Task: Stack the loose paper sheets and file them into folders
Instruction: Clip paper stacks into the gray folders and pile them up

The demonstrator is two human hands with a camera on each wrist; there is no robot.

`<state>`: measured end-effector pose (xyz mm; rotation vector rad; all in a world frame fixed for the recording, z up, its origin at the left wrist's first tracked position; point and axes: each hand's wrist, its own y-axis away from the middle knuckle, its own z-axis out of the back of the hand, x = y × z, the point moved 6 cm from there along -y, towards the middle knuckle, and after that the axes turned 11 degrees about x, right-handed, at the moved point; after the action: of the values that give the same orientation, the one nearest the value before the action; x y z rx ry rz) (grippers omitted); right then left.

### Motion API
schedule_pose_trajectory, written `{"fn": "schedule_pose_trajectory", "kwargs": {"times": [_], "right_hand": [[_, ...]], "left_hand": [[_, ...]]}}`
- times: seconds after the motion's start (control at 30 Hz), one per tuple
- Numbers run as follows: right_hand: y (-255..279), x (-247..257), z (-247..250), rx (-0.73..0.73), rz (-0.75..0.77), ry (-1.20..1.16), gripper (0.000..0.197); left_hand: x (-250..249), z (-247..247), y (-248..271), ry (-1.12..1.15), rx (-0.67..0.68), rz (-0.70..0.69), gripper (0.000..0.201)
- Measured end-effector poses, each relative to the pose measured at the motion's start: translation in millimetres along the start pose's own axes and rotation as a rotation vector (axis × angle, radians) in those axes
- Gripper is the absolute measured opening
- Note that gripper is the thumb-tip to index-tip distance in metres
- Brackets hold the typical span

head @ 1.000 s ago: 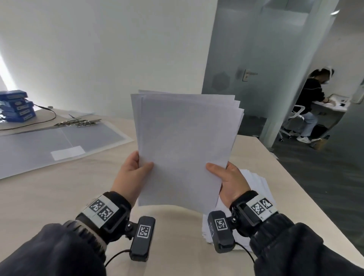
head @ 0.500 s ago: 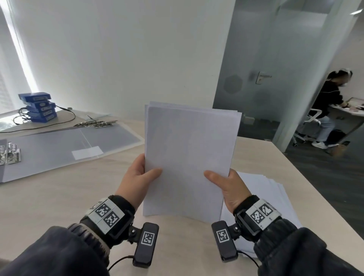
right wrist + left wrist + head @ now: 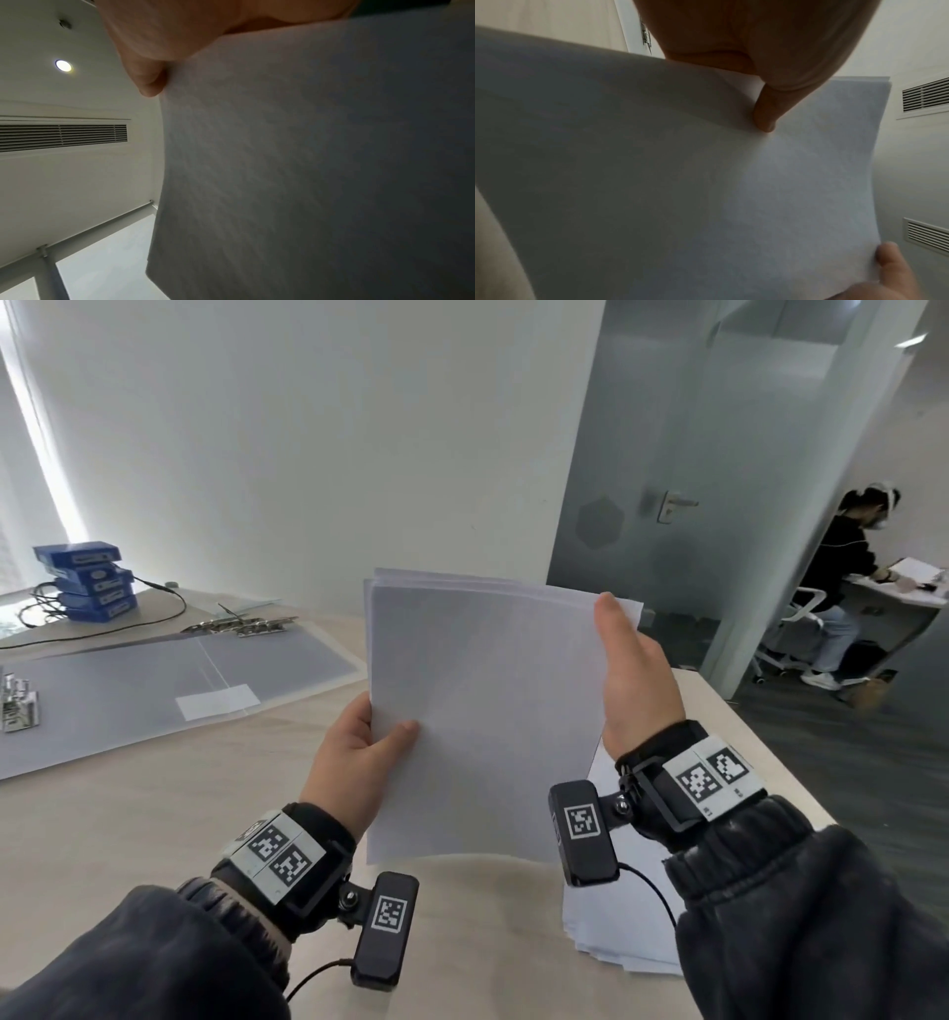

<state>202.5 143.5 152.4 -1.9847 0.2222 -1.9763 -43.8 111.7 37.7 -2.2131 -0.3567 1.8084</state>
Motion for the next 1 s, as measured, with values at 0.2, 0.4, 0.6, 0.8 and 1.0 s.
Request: {"fn": "schedule_pose_trajectory", "kwargs": {"times": [0.2, 0.4, 0.6, 0.8, 1.0], "right_hand": [[-4, 9, 9, -0.078, 0.025, 0.040, 0.037], [-1, 18, -1, -0.043, 0.002, -0.022, 0.039], [-2, 22, 1, -0.064, 0.060, -0.017, 0.024], [-4, 2, 5, 0.028, 0.061, -0.011, 0.069], [25, -69, 1, 0.278, -0.131, -0.099, 0.077]], "left_hand": [[0, 2, 7, 0.015, 0.024, 0.007, 0.041], [1, 1, 7, 0.005, 0.056, 0.022, 0.054], [0, -2, 11, 0.019, 0.089, 0.047, 0.045], [5, -1, 16, 0.012, 0.076, 0.117, 0.040], [18, -2, 22, -0.060, 0.124, 0.212, 0.028]]}}
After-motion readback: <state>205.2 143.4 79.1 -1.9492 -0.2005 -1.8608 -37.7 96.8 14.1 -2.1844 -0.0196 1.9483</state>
